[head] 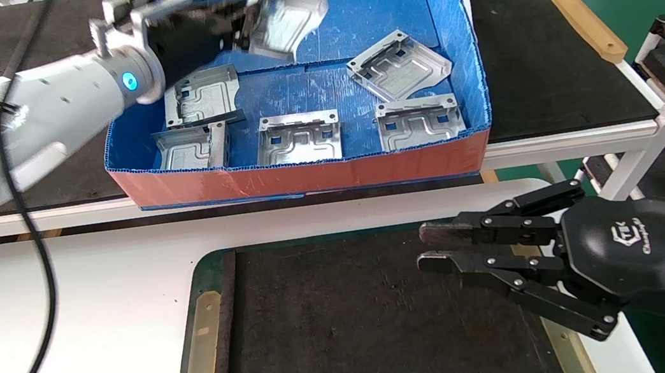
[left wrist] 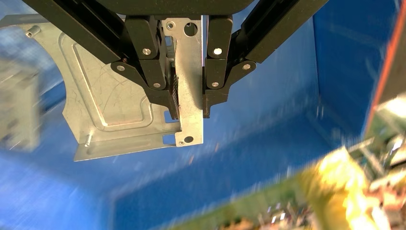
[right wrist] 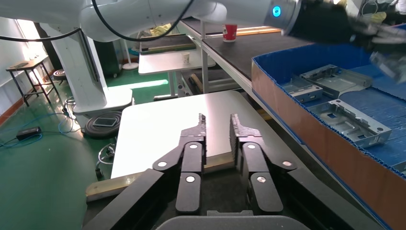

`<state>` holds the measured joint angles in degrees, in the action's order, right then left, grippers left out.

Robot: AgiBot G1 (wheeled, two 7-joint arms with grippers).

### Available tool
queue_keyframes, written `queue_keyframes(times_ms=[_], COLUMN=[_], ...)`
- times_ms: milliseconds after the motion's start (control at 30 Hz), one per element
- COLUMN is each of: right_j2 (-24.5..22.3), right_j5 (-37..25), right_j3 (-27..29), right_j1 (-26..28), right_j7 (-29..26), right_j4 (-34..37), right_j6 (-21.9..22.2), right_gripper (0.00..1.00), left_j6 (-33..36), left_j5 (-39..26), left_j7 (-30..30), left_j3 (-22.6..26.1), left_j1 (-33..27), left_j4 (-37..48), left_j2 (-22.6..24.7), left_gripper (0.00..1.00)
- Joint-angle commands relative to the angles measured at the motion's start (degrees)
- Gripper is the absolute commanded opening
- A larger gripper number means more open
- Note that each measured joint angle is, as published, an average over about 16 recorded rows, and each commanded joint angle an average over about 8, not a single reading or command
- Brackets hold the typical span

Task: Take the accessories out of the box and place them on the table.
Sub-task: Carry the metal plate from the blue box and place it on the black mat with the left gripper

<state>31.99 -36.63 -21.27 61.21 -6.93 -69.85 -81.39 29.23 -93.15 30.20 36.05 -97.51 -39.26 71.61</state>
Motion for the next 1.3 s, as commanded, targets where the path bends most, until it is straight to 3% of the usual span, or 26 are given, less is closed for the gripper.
queue_keyframes(times_ms=[33, 367, 767, 1000, 1300], right_j2=[0.0, 0.0, 0.0, 0.0, 0.0], right_j5=[0.0, 0.0, 0.0, 0.0, 0.0], right_j3=[0.0, 0.0, 0.0, 0.0, 0.0], right_j1=[0.0, 0.0, 0.0, 0.0, 0.0], right_j7=[0.0, 0.0, 0.0, 0.0, 0.0], right_j4=[0.0, 0.0, 0.0, 0.0, 0.0], right_j6=[0.0, 0.0, 0.0, 0.0, 0.0], right_gripper=[1.0, 1.0, 1.0, 1.0, 1.0], left_j6=[0.8, 16.4, 45.4, 60.0, 62.3], left_j5=[1.5, 15.5, 30.0, 32.6, 36.7], left_j7=[-1.1, -18.1, -43.5, -52.7, -58.5], left_j3=[-0.7, -6.8, -12.4, -11.3, -3.8], left_j1=[0.2, 2.2, 2.0, -0.2, 2.2], left_j4=[-2.3, -9.6, -3.8, 2.7, -0.7], left_j2=[-0.9, -7.4, -13.1, -15.0, -19.4], left_gripper=[0.0, 0.0, 0.0, 0.0, 0.0])
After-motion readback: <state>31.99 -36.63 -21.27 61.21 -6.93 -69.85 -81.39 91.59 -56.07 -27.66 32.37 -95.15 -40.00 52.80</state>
